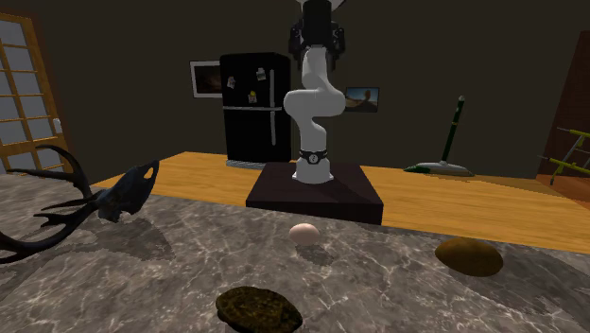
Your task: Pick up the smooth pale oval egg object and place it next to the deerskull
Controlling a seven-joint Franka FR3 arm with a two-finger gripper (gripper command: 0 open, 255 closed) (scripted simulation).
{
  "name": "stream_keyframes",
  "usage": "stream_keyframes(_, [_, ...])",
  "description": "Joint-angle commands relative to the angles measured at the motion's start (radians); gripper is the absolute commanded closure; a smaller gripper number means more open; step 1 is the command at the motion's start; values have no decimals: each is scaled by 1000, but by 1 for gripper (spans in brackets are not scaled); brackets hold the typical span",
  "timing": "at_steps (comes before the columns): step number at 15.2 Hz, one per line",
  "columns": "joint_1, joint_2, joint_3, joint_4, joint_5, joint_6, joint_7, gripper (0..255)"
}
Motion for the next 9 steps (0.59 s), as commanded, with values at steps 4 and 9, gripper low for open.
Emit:
stream_keyframes(4, [6,52,17,-55,-23,99,-11,0])
stream_keyframes(9, [11,165,44,-124,-67,268,-19,0])
